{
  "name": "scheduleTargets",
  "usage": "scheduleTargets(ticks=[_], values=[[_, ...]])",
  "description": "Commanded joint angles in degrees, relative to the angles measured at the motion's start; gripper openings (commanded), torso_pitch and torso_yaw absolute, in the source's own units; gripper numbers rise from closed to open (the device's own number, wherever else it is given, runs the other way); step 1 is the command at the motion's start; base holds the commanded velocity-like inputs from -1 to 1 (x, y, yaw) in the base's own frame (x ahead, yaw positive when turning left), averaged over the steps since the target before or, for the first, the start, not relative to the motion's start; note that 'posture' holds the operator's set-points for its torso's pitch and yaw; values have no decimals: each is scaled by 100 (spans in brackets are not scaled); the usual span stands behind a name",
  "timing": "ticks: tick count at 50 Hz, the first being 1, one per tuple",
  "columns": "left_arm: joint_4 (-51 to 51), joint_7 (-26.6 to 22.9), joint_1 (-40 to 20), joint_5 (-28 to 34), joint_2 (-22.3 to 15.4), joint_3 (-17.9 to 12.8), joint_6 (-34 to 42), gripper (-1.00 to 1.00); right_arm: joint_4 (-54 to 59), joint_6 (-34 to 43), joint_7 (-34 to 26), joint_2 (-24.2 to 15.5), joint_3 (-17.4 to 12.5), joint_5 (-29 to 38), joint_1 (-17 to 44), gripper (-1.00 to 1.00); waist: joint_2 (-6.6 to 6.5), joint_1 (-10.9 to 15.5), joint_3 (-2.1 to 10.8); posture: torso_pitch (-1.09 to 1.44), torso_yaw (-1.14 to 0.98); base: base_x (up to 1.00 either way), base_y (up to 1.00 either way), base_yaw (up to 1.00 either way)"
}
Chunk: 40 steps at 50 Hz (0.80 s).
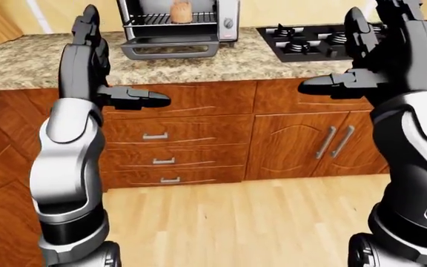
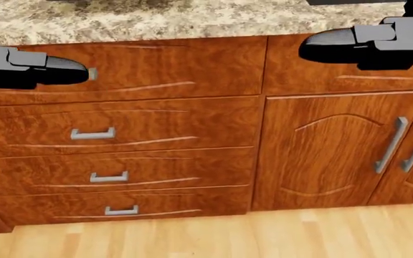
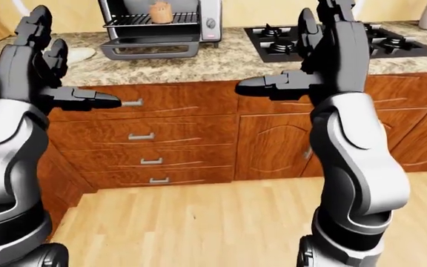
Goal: Pick the scone from the rack and place it on the plate on the counter.
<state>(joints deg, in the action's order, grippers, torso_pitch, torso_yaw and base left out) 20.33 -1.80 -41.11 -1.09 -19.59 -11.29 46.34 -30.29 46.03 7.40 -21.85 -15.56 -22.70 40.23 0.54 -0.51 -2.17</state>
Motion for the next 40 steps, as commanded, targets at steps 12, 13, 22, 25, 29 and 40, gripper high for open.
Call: scheduleTargets(ticks=[12, 13, 22, 25, 29, 40], values=[[193, -23, -118, 170, -98, -88, -113, 100, -173, -261, 52, -98, 9, -199, 68, 100, -166, 2, 21, 0, 0, 17, 37, 0], [195, -29, -122, 173, -109, -97, -117, 100, -125, -308, 27, -109, -10, -202, 81, 100, -104, 5, 3, 0, 0, 30, 37, 0], [208, -13, -85, 188, -130, -127, -161, 100, -250, -270, -1, -136, -13, -199, 11, 100, 306, 12, 32, 0, 0, 38, 37, 0], [206, 8, -89, 183, -114, -125, -195, 100, -298, -250, -12, -130, 19, -155, -6, 100, 209, -2, 82, 0, 0, 40, 41, 0], [240, 25, -63, 157, -119, -152, -197, 100, -333, -206, -3, -131, -40, -199, 13, 100, -73, -75, 54, 0, 0, 40, 47, 0], [330, 43, -35, 133, -142, -161, -146, 100, -316, -208, 69, -180, -16, -245, 102, 100, -153, 107, -52, 0, 0, 41, 47, 0]])
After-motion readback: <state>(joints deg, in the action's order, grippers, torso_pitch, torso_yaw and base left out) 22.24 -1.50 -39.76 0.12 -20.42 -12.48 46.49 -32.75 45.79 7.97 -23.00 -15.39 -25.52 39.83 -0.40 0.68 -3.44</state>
